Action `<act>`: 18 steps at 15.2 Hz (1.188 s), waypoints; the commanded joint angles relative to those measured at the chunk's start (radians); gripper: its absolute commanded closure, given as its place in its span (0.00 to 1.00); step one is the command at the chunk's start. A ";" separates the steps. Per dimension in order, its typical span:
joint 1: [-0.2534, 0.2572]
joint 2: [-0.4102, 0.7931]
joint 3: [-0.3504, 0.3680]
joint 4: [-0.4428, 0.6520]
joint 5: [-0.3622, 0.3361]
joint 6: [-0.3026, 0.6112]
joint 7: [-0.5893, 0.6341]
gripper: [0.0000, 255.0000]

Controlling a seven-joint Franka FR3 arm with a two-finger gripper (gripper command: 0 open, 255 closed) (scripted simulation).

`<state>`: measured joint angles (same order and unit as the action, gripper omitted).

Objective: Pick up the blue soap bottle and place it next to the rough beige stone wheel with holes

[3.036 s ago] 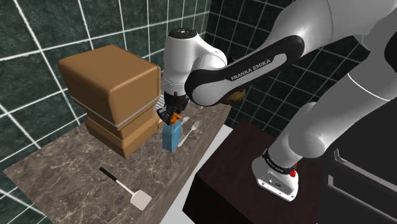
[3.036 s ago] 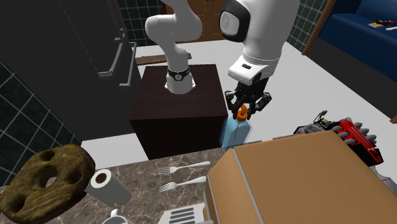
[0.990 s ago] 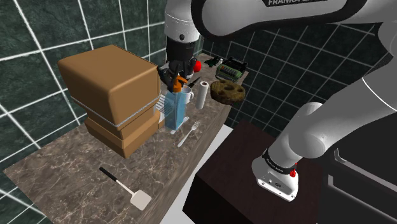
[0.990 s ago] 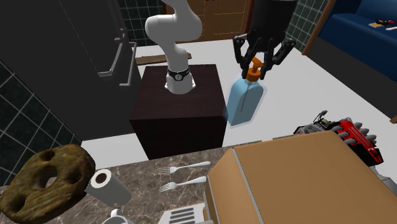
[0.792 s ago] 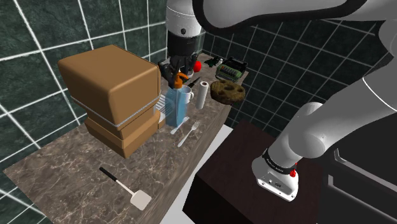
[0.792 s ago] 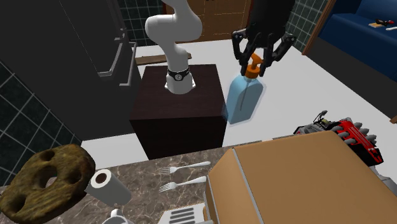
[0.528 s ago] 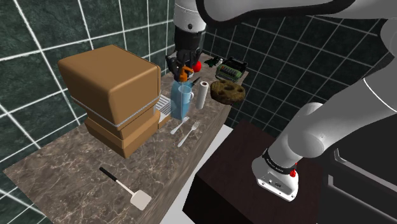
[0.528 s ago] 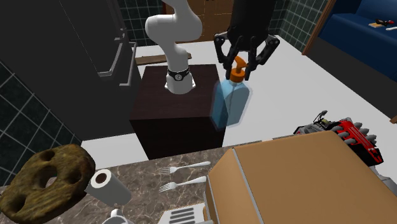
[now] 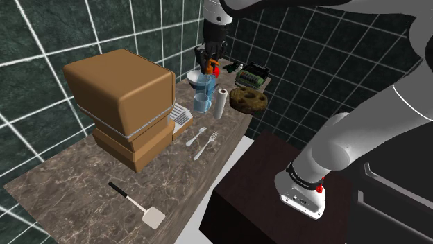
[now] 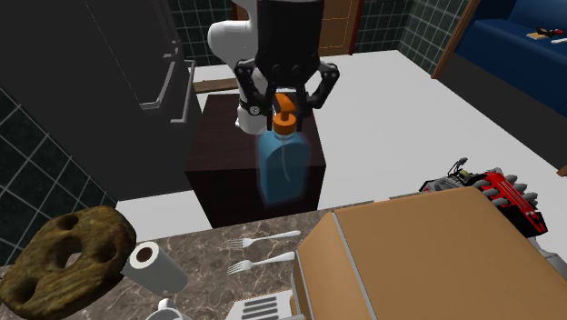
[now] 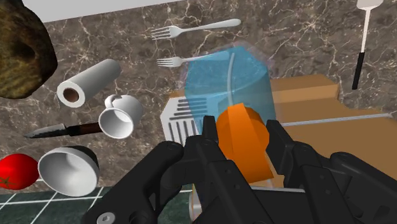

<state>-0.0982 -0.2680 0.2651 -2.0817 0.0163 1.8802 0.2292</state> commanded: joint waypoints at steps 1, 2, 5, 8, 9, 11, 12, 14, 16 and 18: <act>-0.020 0.011 -0.031 0.011 -0.008 0.001 -0.048 1.00; -0.030 0.021 -0.045 0.020 -0.013 0.002 -0.070 1.00; -0.059 0.058 -0.085 0.054 -0.025 0.005 -0.134 1.00; -0.088 0.102 -0.124 0.098 -0.035 0.006 -0.197 1.00; -0.097 0.118 -0.136 0.115 -0.038 0.006 -0.217 1.00; -0.116 0.153 -0.159 0.153 -0.042 0.004 -0.258 1.00; -0.125 0.172 -0.171 0.174 -0.044 0.003 -0.278 1.00; -0.144 0.212 -0.192 0.219 -0.046 -0.002 -0.318 1.00; -0.163 0.255 -0.213 0.270 -0.047 -0.008 -0.357 1.00; -0.181 0.301 -0.232 0.326 -0.046 -0.017 -0.395 1.00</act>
<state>-0.2717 0.0094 0.0416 -1.7883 -0.0295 1.8708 -0.1484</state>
